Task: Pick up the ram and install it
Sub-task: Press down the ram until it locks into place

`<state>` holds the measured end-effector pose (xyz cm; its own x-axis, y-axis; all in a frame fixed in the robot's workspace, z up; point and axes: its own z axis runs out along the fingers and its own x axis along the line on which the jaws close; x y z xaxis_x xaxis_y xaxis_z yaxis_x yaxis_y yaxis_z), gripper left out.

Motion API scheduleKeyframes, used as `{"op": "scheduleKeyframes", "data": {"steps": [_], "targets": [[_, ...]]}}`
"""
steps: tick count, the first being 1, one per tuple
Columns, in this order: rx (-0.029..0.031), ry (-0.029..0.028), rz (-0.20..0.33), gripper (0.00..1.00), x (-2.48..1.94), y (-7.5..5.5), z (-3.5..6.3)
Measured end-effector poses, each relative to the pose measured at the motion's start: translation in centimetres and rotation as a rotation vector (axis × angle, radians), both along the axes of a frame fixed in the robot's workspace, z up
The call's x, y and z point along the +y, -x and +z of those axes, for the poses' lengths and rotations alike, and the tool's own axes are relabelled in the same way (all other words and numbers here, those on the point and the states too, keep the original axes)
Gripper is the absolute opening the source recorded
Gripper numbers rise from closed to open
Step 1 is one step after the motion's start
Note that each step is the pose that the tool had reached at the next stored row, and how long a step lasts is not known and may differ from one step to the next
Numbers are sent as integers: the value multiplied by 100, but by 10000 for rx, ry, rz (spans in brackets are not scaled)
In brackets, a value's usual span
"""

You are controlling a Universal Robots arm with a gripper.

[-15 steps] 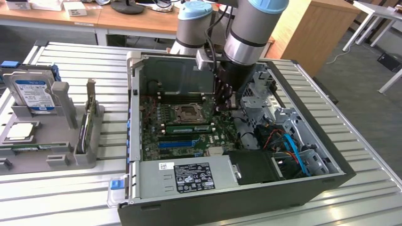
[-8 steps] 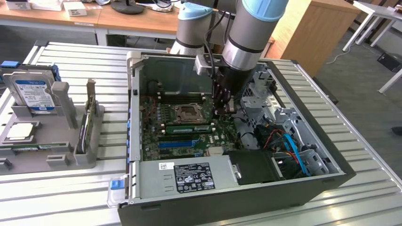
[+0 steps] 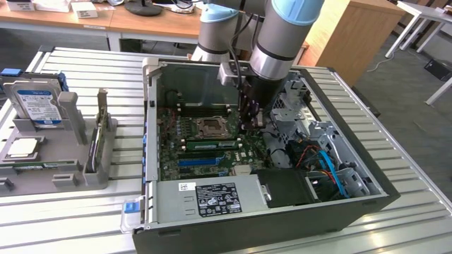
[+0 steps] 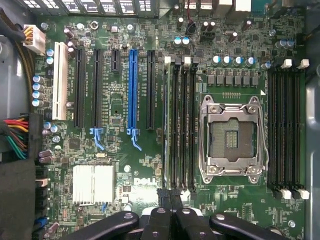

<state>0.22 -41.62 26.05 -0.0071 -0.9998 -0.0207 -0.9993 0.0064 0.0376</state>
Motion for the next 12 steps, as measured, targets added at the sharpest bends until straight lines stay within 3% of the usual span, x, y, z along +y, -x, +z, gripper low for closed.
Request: {"op": "scheduleKeyframes", "data": {"steps": [12], "targets": [[-1, -4, 0, 11, 1, 0, -65]]}}
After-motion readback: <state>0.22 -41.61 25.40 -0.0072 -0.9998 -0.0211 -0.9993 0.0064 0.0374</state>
